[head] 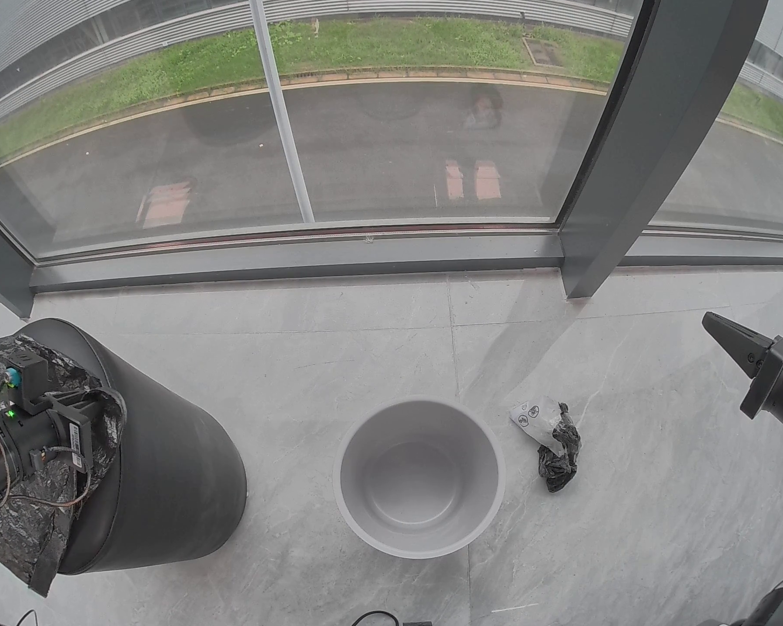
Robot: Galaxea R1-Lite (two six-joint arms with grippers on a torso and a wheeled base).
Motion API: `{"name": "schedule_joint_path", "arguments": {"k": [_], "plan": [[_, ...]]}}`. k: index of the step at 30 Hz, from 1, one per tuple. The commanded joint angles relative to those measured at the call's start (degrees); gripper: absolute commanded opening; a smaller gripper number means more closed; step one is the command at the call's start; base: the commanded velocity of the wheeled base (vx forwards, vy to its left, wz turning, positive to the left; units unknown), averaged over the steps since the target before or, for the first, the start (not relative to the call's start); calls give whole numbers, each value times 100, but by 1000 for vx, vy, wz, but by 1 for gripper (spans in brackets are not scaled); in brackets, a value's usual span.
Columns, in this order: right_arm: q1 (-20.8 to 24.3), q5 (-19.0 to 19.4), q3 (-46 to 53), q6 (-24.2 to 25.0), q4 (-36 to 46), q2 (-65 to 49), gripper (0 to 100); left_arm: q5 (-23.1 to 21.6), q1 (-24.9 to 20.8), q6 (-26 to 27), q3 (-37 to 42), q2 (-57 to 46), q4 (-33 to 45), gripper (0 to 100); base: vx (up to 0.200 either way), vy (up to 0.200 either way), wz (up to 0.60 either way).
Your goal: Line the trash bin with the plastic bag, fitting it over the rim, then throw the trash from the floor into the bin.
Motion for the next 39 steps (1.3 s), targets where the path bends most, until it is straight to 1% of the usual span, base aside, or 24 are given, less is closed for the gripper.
{"name": "schedule_joint_path", "arguments": {"k": [1,5,10,12,13,15,16,17,19,21,22,23,25,26,27,28,29,30,32,33,35,36,37,39], "plan": [[1,2,5,-1,-1,-16,0,-36,-40,-69,151,-415,-105,0,0,0,0],[1,2,5,-1,-1,-16,0,-45,-49,-227,204,-582,-113,0,0,0,0],[10,2,5,-10,-1,-25,0,-89,-57,-728,248,-1162,-113,0,0,0,0],[19,2,31,-18,8,-16,0,-335,-75,-1115,222,-1452,-113,0,0,0,0],[28,2,40,-27,-1,-16,0,-405,-75,-1203,213,-1504,-113,0,0,0,0],[151,2,93,-36,-1,-16,0,-818,-75,-1827,160,-1812,-113,0,0,0,0],[177,2,102,-36,-1,-16,0,-897,-75,-2012,151,-1856,-113,0,0,0,0],[239,2,119,-45,-1,-16,0,-1038,-75,-2460,134,-1944,-113,0,0,0,0],[318,2,146,-54,-9,-16,0,-1205,-75,-3093,63,-2014,-113,0,0,0,0],[388,2,163,-54,-1,-16,0,-1442,-75,-3857,-7,-2023,-113,0,0,0,0],[388,2,163,-54,-1,-16,0,-1442,-75,-3857,-7,-2023,-113,0,0,0,0],[441,2,181,-45,-1,-16,0,-1890,-75,-4657,-104,-2014,-105,0,0,0,0],[485,2,225,-54,-1,2,0,-2418,-49,-5334,-148,-2005,-113,0,0,0,0],[511,2,242,-54,-1,10,0,-2620,-49,-5527,-165,-1997,-122,0,0,0,0],[511,2,242,-54,-1,10,0,-2620,-49,-5527,-165,-1997,-122,0,0,0,0],[573,-7,242,-62,43,10,0,-2840,-49,-5738,-192,-1997,-122,0,0,0,0],[731,-42,251,-80,70,28,0,-3068,-75,-6019,-200,-2023,-140,0,0,0,0],[845,-95,242,-89,78,37,0,-3147,-101,-6195,-200,-2041,-210,0,0,0,0],[1012,-218,225,-80,87,63,0,-3200,-207,-6468,-192,-2023,-430,0,0,0,0],[1170,-385,207,-36,61,151,0,-3200,-339,-6758,-192,-1988,-720,0,0,0,0],[1355,-666,190,17,-9,327,0,-3191,-462,-7083,-192,-1926,-1054,0,0,0,0],[1381,-710,181,34,-18,353,0,-3191,-479,-7109,-192,-1918,-1089,0,0,0,0],[1504,-895,172,140,-45,467,0,-3182,-532,-7171,-200,-1847,-1247,0,0,0,0],[1663,-956,181,210,-115,538,0,-3130,-576,-7171,-209,-1768,-1344,0,0,0,0]]}}
